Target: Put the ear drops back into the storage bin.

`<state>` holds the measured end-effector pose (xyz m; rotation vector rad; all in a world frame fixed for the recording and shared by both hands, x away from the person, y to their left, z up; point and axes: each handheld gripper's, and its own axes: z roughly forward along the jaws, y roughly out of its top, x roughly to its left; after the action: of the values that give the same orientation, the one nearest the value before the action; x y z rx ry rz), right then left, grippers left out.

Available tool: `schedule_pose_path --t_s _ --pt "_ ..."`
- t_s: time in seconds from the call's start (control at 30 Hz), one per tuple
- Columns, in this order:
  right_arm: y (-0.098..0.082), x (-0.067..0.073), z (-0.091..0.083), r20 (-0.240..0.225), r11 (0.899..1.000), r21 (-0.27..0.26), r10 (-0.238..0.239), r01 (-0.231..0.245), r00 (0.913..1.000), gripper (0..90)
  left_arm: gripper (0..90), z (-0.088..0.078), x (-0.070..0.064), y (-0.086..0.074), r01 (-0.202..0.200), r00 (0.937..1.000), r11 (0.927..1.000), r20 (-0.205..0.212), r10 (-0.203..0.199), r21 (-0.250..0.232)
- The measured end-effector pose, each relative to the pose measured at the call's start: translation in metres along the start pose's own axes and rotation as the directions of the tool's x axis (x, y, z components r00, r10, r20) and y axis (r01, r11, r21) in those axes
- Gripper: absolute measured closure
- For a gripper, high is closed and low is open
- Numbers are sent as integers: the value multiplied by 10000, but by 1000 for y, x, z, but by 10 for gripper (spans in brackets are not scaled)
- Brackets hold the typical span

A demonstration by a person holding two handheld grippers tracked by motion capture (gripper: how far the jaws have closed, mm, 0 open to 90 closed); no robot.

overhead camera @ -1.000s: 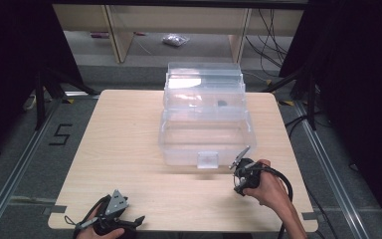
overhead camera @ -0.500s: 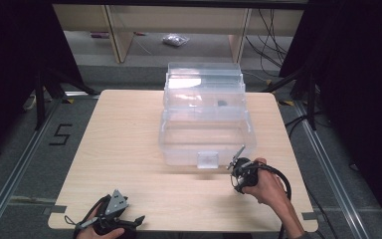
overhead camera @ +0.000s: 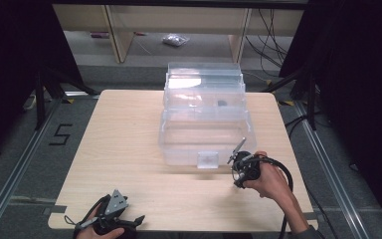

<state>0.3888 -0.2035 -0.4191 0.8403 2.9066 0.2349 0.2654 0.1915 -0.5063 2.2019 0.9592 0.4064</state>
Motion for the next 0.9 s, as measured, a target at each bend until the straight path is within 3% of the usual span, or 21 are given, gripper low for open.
schedule_pose_path --t_s 0.1,0.13,0.17,0.2,0.3,0.37,0.4,0.43,0.5,0.57,0.6,0.63,0.67,0.8,0.83,0.9 --pt "1 -1 -7 -40 9999 -92 -107 106 9999 601 149 0 0 0 25 10000 10000 53 -25 -10" --pt "2 1 -10 -23 9998 126 130 -130 9999 601 149 0 0 0 51 10000 10000 52 -51 -29" --pt "2 1 -12 111 10000 -17 86 -86 9999 602 149 0 0 0 46 10000 10000 56 -46 -23" --pt "3 0 -15 145 10000 -5 -13 13 9999 602 149 -1 1 0 -207 9998 9996 45 206 186" --pt "6 1 -25 78 9999 132 19 -20 10000 601 148 1 0 0 55 10000 10000 -1 -55 -39" --pt "8 -1 -31 107 9996 44 -271 271 9996 602 149 0 0 0 -61 10000 10000 23 60 50" --pt "9 -2 -34 109 9994 -14 -346 346 9993 602 149 -2 2 1 -322 9995 9991 74 320 281" --pt "10 -2 -37 59 9992 -92 -388 388 9992 602 149 0 0 0 34 10000 10000 60 -34 -18" --pt "11 -2 -43 141 9991 -327 -253 258 9996 602 148 -2 3 1 -429 9991 9984 78 426 367" --pt "13 -1 -48 147 9993 -325 -175 180 9997 602 149 -2 2 1 -354 9993 9989 84 352 318" --pt "14 -2 -50 127 9988 -358 -318 323 9994 601 149 0 0 0 -17 10000 10000 77 17 40" --pt "14 -3 -53 89 9986 -378 -380 384 9992 602 149 0 0 0 -53 10000 10000 61 52 73" --pt "15 -3 -55 76 9981 -404 -457 460 9989 601 148 -2 3 1 -495 9988 9979 71 492 428" --pt "19 -3 -65 -81 9994 -317 -170 167 9998 602 148 -2 2 1 -367 9993 9988 66 365 328" --pt "20 -6 -67 -107 9978 -447 -485 480 9988 601 149 -2 3 1 -489 9988 9979 74 486 430" --pt "23 -8 -72 -114 9979 -467 -458 452 9989 602 149 -2 3 1 -448 9990 9982 70 445 401"
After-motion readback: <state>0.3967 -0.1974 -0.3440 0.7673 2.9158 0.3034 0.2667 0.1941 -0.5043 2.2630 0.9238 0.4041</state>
